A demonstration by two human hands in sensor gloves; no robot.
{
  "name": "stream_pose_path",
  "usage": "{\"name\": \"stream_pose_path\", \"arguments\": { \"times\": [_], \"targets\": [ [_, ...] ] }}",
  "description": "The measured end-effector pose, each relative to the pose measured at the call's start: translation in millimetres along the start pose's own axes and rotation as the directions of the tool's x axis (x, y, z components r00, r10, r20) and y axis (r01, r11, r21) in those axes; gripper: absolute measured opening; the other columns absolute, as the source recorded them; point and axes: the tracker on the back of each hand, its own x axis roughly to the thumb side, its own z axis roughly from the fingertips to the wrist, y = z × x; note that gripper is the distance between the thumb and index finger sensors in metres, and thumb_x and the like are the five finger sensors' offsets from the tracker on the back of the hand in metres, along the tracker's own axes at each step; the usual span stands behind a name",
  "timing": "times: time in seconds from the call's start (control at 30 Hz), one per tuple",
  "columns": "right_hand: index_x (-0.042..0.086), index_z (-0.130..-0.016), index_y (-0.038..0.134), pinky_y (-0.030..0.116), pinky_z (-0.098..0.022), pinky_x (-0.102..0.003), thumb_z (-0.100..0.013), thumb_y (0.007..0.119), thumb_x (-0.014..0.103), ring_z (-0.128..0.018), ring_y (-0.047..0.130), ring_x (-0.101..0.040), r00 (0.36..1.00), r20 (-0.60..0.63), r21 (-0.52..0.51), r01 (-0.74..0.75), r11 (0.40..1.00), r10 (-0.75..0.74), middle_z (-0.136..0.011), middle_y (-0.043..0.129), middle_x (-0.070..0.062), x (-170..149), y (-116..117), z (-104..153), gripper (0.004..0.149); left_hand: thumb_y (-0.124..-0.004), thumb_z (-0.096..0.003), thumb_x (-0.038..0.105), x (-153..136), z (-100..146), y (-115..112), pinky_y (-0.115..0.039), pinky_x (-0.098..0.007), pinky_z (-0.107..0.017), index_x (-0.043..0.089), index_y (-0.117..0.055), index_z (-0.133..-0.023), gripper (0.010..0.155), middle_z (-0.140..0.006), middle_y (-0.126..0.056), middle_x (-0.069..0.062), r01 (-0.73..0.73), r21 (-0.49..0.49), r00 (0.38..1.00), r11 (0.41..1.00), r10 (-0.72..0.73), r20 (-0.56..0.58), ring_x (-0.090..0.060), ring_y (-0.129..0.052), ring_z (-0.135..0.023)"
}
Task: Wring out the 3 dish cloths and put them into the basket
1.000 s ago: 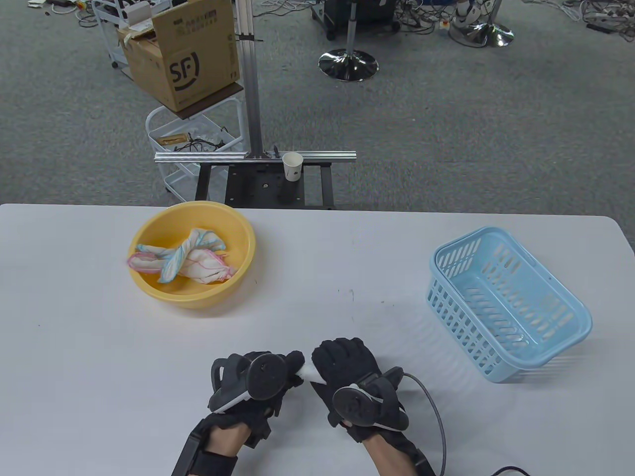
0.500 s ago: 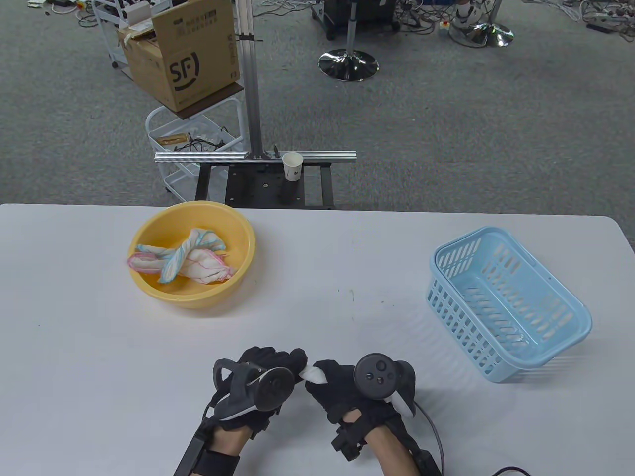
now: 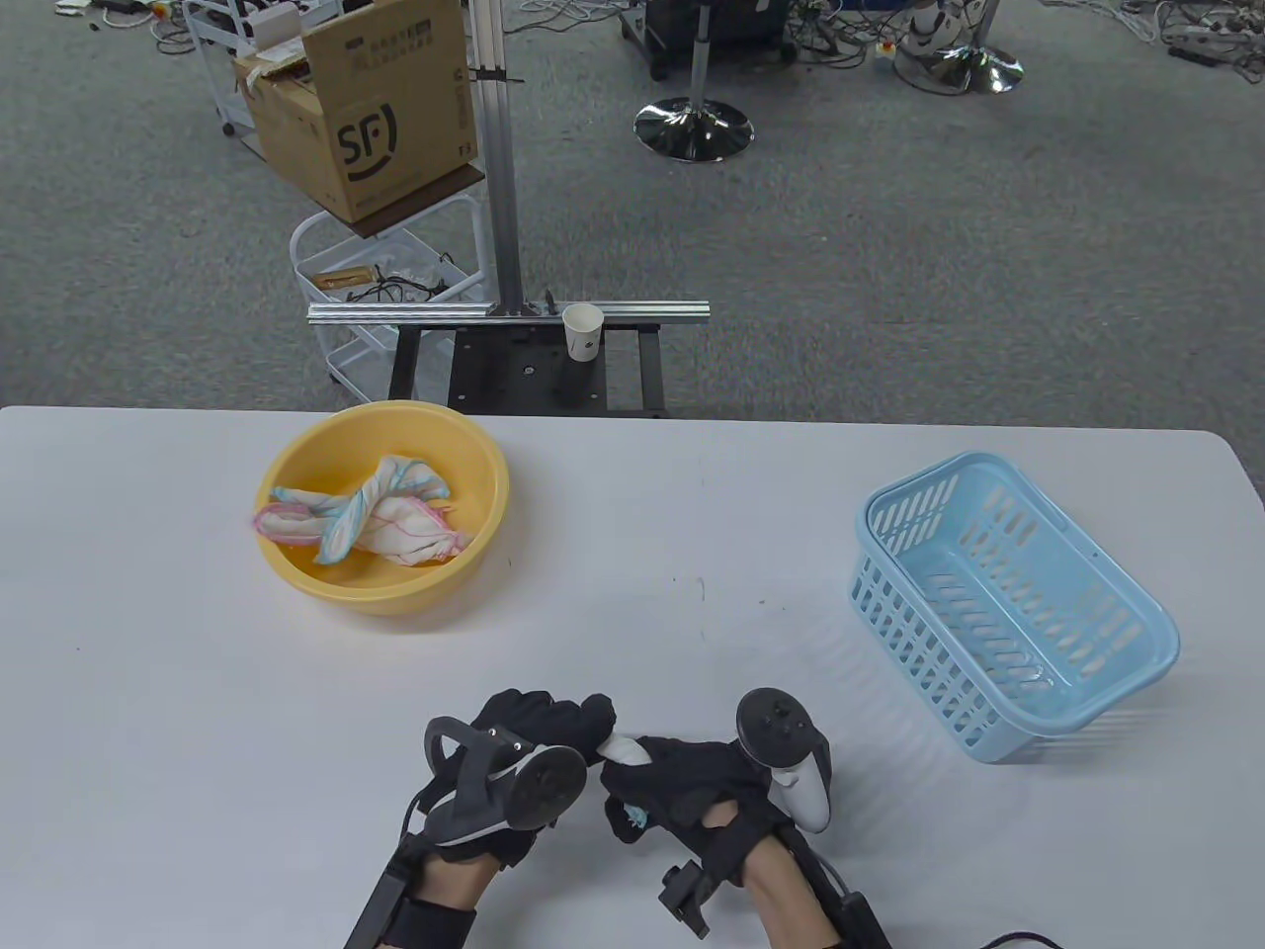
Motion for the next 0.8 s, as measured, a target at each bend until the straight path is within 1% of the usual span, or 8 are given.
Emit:
{"name": "stream_pose_path", "arguments": {
  "times": [0.13,0.27,0.33,0.43,0.5,0.6,0.63,0.8],
  "targets": [
    [-0.001,-0.073,0.090,0.087,-0.042,-0.055,-0.047,0.093,0.043,-0.042,0.111,-0.032,0.998,-0.009,0.022,0.066,0.998,-0.066,-0.047,0.110,-0.009,-4,0,-1,0.051,-0.097,-0.0310,0.042,1,0,0,-0.086,-0.045,-0.044,0.026,-0.095,-0.081,0.053,-0.056,-0.109,0.008,0.002,0.015,1.000,1.000,-0.002,0.006,-0.021,-0.107,-0.037],
    [0.000,-0.074,0.089,0.087,-0.043,-0.055,-0.047,0.093,0.044,-0.044,0.111,-0.032,0.998,-0.007,0.008,0.061,0.998,-0.061,-0.049,0.109,-0.009,-4,-2,-1,0.052,-0.097,-0.0316,0.043,0,0,0,-0.086,-0.046,-0.046,0.026,-0.093,-0.083,0.054,-0.058,-0.109,0.008,-0.002,0.011,1.000,1.000,0.002,-0.002,-0.021,-0.109,-0.040],
    [0.003,-0.077,0.087,0.085,-0.047,-0.055,-0.047,0.093,0.045,-0.049,0.109,-0.033,0.999,0.009,-0.007,0.038,0.999,-0.038,-0.053,0.108,-0.009,-4,-4,-1,0.053,-0.096,-0.0340,0.043,-1,0,-1,-0.085,-0.047,-0.048,0.024,-0.089,-0.086,0.056,-0.062,-0.106,0.008,-0.011,0.007,1.000,1.000,0.011,-0.012,-0.022,-0.108,-0.045],
    [0.005,-0.084,0.081,0.080,-0.053,-0.057,-0.048,0.092,0.045,-0.061,0.103,-0.036,0.999,0.027,-0.026,0.029,0.999,-0.028,-0.065,0.103,-0.011,-3,-7,-1,0.055,-0.095,-0.0377,0.047,-4,2,-2,-0.083,-0.048,-0.053,0.024,-0.084,-0.091,0.059,-0.069,-0.103,0.007,-0.032,-0.006,0.999,0.999,0.031,-0.029,-0.023,-0.106,-0.053],
    [0.007,-0.087,0.079,0.076,-0.056,-0.059,-0.048,0.093,0.044,-0.066,0.100,-0.038,0.999,0.044,-0.058,0.027,0.998,-0.024,-0.070,0.100,-0.013,-1,-10,0,0.056,-0.095,-0.0391,0.050,-8,2,-2,-0.082,-0.049,-0.056,0.025,-0.082,-0.092,0.060,-0.072,-0.102,0.007,-0.060,-0.015,0.997,0.998,0.059,-0.042,-0.024,-0.106,-0.058],
    [0.007,-0.088,0.078,0.076,-0.057,-0.059,-0.048,0.093,0.044,-0.068,0.098,-0.039,0.998,0.058,-0.093,0.016,0.996,-0.010,-0.073,0.098,-0.013,0,-15,2,0.056,-0.093,-0.0420,0.053,-13,4,-3,-0.080,-0.049,-0.058,0.025,-0.080,-0.094,0.061,-0.076,-0.100,0.007,-0.094,-0.026,0.994,0.995,0.093,-0.062,-0.024,-0.104,-0.063],
    [0.008,-0.088,0.078,0.075,-0.057,-0.059,-0.048,0.093,0.044,-0.068,0.098,-0.039,0.998,0.064,-0.107,0.014,0.994,-0.007,-0.073,0.098,-0.013,0,-17,3,0.056,-0.094,-0.0386,0.054,-14,4,-3,-0.080,-0.049,-0.059,0.025,-0.079,-0.094,0.064,-0.076,-0.100,0.007,-0.100,-0.024,0.993,0.995,0.099,-0.063,-0.024,-0.104,-0.063],
    [0.008,-0.088,0.078,0.075,-0.057,-0.060,-0.048,0.092,0.044,-0.068,0.098,-0.039,0.992,0.123,-0.208,0.029,0.978,-0.003,-0.073,0.098,-0.013,5,-30,8,0.056,-0.093,-0.0394,0.054,-24,5,-4,-0.080,-0.050,-0.060,0.026,-0.078,-0.095,0.064,-0.078,-0.099,0.008,-0.125,-0.027,0.987,0.992,0.121,-0.103,-0.024,-0.104,-0.066]
  ]
}}
